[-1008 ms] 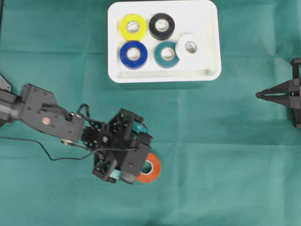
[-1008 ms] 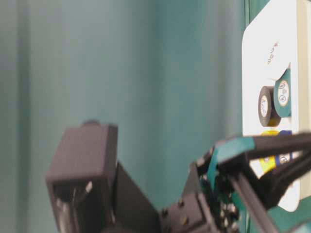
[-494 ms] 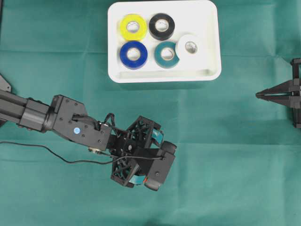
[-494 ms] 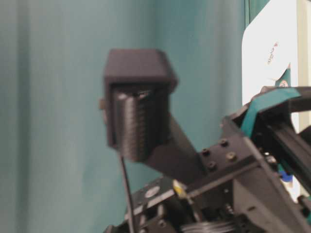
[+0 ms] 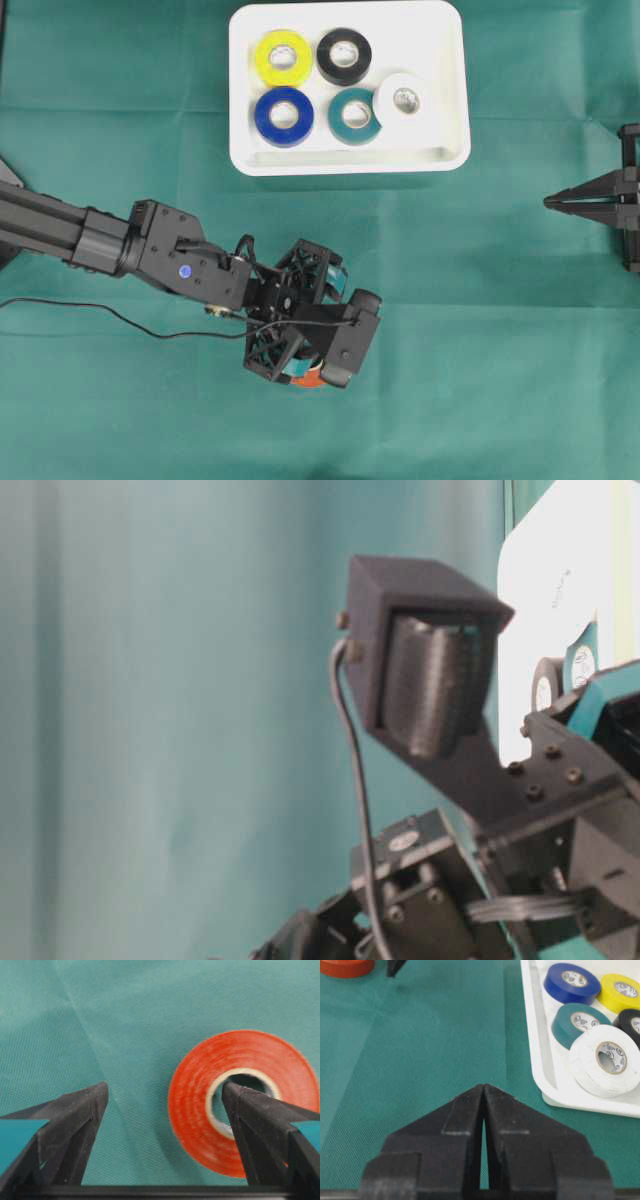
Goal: Put the tape into the white case with the left arm.
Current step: 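Lower the left gripper into the orange roll's hole and grasp it, then carry the orange roll into the tray onto the black roll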
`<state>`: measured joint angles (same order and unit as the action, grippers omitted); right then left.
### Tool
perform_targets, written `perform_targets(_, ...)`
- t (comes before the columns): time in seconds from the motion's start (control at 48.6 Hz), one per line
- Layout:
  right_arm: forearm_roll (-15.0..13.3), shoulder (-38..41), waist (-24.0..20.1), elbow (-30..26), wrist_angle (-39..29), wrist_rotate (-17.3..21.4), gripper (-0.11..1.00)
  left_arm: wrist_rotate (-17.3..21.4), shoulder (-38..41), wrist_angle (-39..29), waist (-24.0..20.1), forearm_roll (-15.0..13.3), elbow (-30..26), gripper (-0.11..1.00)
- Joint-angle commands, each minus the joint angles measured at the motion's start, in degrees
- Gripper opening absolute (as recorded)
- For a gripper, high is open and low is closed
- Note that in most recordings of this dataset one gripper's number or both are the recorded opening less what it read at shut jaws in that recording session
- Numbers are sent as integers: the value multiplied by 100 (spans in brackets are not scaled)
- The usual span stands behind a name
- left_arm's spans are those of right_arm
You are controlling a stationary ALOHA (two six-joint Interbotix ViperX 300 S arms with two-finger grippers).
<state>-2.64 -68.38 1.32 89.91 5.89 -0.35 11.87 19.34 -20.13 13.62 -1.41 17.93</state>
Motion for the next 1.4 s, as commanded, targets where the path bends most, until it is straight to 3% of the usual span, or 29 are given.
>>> perform_targets(0.0, -18, 35, 9, -62, 70, 18, -9, 9, -105, 26, 0, 9, -88, 97)
perform_targets(0.123, -9, 35, 9, -62, 70, 18, -9, 9, -105, 18, 0, 9, -79, 81)
perform_targets(0.329, -18, 35, 9, -62, 62, 9, -9, 18, -114, 9, 35, 9, -62, 24)
perform_targets(0.761, -9, 35, 9, -62, 70, 9, -9, 0, -940, -545, 79, 9, -88, 24)
perform_targets(0.946, -18, 35, 9, -62, 70, 9, -9, 9, -1345, -773, -97, 9, 44, 24)
perform_targets(1.172, -18, 35, 9, -62, 70, 9, -9, 70, -1529, -940, -571, 18, 272, 24)
perform_targets(1.378, -9, 35, 9, -62, 70, 18, -9, 369, -1582, -914, -1336, 18, 316, 24)
